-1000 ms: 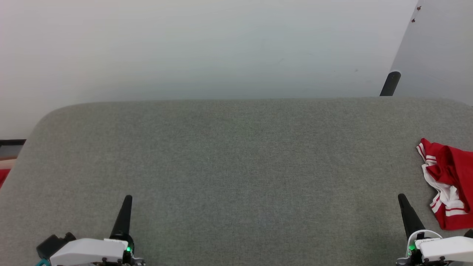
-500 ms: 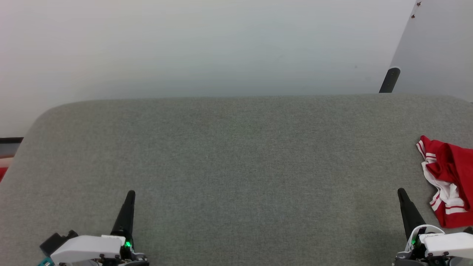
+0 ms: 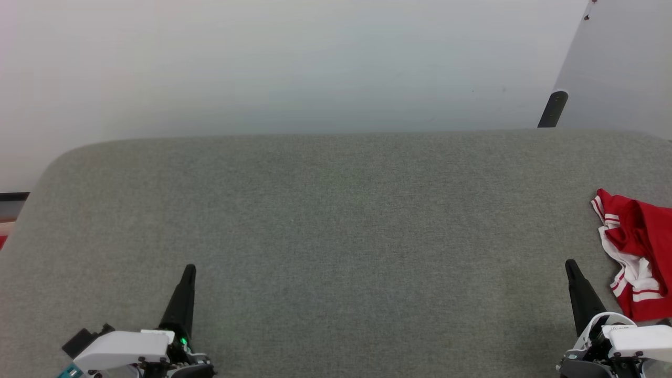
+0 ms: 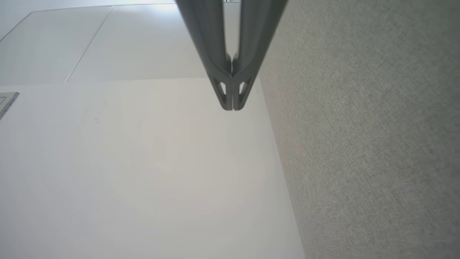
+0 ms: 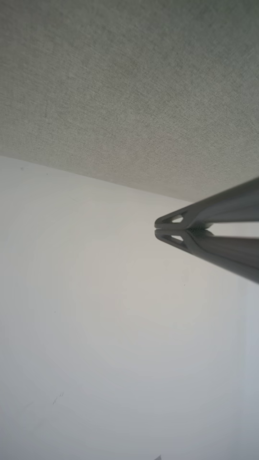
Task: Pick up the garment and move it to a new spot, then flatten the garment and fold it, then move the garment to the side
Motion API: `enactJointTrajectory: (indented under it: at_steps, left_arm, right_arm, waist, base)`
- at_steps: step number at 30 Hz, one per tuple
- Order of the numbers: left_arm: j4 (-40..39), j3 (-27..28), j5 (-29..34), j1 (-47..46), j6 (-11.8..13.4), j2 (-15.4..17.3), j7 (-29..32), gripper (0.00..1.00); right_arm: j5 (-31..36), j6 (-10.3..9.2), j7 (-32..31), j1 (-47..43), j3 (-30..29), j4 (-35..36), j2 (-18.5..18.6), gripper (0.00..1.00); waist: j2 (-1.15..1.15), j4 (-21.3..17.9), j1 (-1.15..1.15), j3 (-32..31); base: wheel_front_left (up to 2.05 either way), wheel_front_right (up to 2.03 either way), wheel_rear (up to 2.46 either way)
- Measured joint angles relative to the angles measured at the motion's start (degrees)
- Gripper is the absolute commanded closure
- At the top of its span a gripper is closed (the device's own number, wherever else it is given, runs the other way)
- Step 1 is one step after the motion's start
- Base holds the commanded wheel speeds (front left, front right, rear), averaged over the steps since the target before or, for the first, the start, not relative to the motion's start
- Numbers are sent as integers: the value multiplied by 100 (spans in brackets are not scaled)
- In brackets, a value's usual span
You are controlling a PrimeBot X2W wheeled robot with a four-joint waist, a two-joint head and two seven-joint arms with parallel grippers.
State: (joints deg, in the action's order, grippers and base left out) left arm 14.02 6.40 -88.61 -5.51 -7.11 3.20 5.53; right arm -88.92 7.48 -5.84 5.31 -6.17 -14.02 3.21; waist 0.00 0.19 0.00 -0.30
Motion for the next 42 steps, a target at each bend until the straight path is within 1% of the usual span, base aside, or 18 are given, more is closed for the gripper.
enactJointTrajectory:
  at_steps: [11, 42]
  left_arm:
    - [1, 7, -370, -47, -20, -33, 104, 100]
    - [2, 7, -370, -51, -21, -36, 105, 100]
  right_arm:
    - [-332, 0, -73, 63, -37, -1, -26, 100]
    - [-334, 0, -73, 90, -38, -1, -29, 100]
  waist:
    - [0, -19, 0, 49]
    - [0, -19, 0, 48]
  base:
    - [0, 0, 0]
    - [0, 0, 0]
